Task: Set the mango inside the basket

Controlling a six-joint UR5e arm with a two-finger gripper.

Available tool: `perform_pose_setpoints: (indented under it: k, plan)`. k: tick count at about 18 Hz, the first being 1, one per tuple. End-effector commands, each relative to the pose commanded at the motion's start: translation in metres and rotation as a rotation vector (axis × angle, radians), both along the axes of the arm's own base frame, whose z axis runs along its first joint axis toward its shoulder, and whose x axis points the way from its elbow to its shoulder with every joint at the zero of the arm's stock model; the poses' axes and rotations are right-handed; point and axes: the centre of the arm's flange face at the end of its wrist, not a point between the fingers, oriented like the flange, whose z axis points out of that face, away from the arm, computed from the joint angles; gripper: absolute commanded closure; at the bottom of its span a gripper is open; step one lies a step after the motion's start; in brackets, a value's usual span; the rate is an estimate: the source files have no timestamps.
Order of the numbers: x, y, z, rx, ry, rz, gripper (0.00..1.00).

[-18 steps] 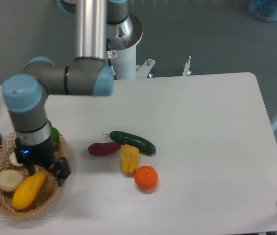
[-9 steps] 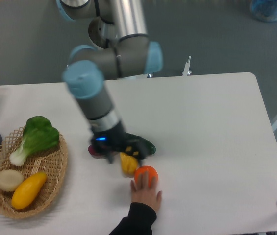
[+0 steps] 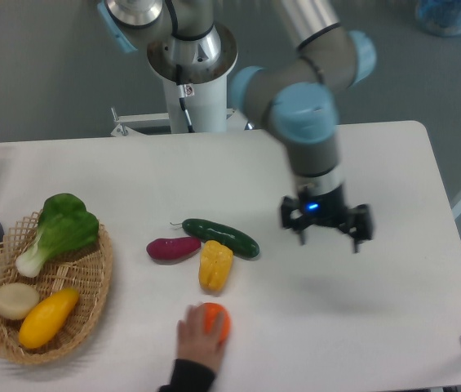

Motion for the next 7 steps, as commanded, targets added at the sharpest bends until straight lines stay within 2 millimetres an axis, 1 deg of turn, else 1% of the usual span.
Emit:
perform_pose_setpoints:
  k: [2,3,5,7]
  plan:
    - [-0.016,-0.025,-0.003,0.002,-0.028,-0.035,0.00]
    - [-0.021,-0.036,-0.008,-0.008,-0.062,-0.079,0.00]
    - [-0.014,-0.043,-0.010,-0.031,-0.109,-0.110,0.00]
    - [-0.008,-0.045,-0.018,-0.039,-0.131,-0.111,0.00]
